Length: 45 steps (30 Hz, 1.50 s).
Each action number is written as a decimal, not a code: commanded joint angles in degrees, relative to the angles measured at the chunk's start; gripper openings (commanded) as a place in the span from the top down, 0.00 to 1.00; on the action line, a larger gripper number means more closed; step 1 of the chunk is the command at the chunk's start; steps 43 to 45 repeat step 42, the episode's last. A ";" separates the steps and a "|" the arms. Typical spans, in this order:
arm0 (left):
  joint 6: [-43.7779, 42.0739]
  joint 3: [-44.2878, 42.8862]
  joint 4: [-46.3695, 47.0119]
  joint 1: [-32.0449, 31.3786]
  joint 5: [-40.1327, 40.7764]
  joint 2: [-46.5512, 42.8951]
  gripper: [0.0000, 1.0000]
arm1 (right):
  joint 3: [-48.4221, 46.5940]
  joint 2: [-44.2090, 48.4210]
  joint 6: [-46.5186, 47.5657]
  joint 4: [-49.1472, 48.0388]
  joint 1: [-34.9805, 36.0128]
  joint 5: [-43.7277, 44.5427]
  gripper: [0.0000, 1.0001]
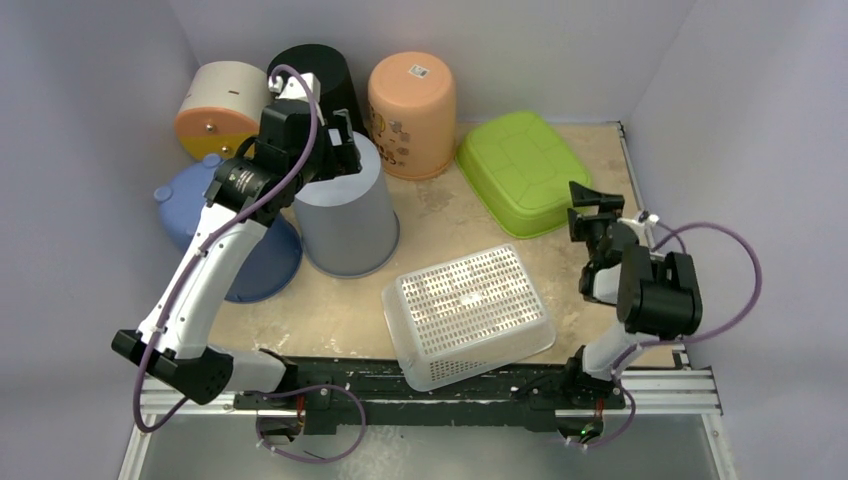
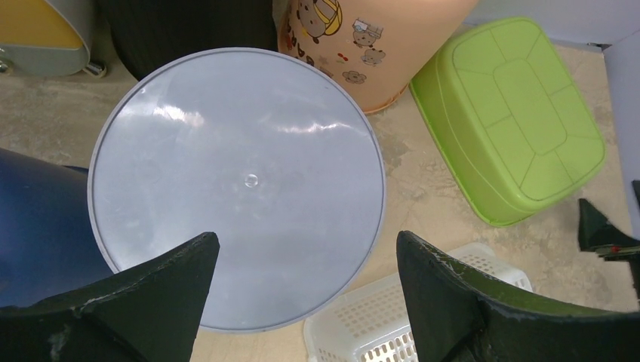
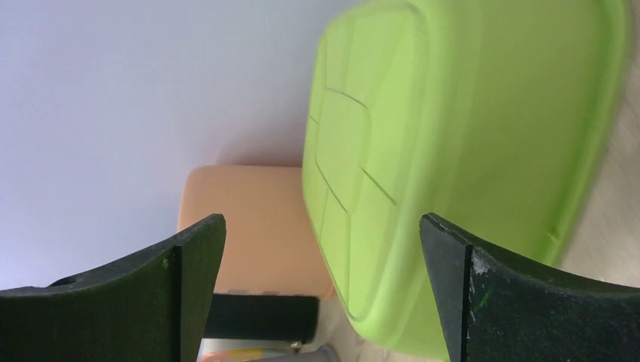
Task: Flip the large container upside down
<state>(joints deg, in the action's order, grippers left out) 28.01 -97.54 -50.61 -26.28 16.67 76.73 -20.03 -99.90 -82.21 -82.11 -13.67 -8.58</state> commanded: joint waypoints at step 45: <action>-7.30 -4.39 3.67 -0.08 2.43 6.43 0.13 | -65.38 20.28 81.43 99.72 29.23 12.23 0.00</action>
